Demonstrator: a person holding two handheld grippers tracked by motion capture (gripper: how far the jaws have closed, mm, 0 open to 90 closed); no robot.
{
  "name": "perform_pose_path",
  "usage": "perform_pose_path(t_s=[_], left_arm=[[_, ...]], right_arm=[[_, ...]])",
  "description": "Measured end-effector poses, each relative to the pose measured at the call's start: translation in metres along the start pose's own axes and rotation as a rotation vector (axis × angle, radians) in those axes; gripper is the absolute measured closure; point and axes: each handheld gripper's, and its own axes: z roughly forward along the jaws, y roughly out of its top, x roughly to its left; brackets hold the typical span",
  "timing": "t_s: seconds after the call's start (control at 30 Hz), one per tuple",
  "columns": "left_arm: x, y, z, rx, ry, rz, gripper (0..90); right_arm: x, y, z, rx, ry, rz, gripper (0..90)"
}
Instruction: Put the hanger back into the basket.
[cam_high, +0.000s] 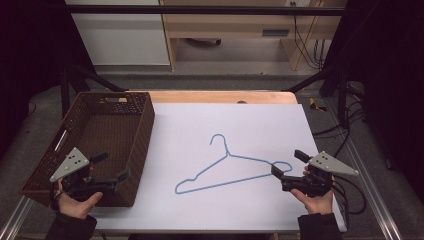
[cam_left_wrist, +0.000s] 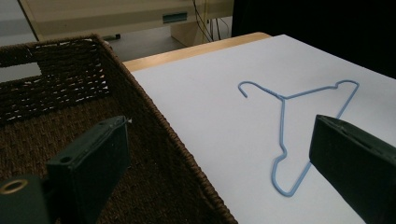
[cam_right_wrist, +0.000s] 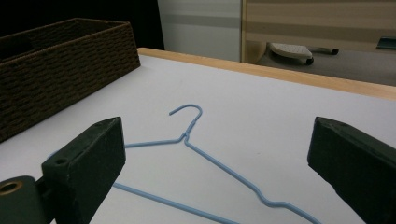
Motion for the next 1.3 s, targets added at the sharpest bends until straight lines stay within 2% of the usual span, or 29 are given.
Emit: perform_pose_path(t_s=[0.23,0.57,0.8,1.03,1.3], left_arm=[[-0.008,0.004,0.0,0.001,-0.014,0.004,5.3],[-0.026,0.01,0.013,0.025,-0.053,0.019,6.4],[-0.042,0.018,0.028,0.045,-0.087,0.053,7.4],[-0.057,0.03,0.05,0.067,-0.123,0.084,8.0],[-0.071,0.038,0.078,0.087,-0.159,0.09,9.0]], right_arm=[[0.001,0.001,-0.002,0.001,0.001,-0.006,5.0],[0.008,0.004,0.001,0.024,0.018,-0.018,5.3],[0.009,0.005,0.004,0.035,0.02,-0.014,5.7],[0.012,0.005,0.006,0.044,0.029,-0.028,5.8],[0.013,0.004,0.009,0.05,0.034,-0.03,5.7]])
